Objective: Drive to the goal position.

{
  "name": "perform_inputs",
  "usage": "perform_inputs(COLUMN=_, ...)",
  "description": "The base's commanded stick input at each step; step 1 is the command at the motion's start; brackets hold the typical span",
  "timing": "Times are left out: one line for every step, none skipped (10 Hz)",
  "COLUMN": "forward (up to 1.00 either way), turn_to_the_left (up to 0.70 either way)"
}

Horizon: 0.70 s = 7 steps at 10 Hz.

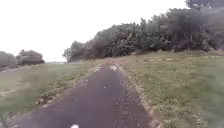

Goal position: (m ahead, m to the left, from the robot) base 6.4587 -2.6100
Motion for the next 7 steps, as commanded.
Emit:
perform_inputs(forward=0.14, turn_to_the_left=0.00)
perform_inputs(forward=0.01, turn_to_the_left=0.00)
perform_inputs(forward=0.00, turn_to_the_left=0.00)
perform_inputs(forward=0.00, turn_to_the_left=0.00)
perform_inputs(forward=0.00, turn_to_the_left=0.00)
perform_inputs(forward=0.00, turn_to_the_left=0.00)
perform_inputs(forward=0.00, turn_to_the_left=0.00)
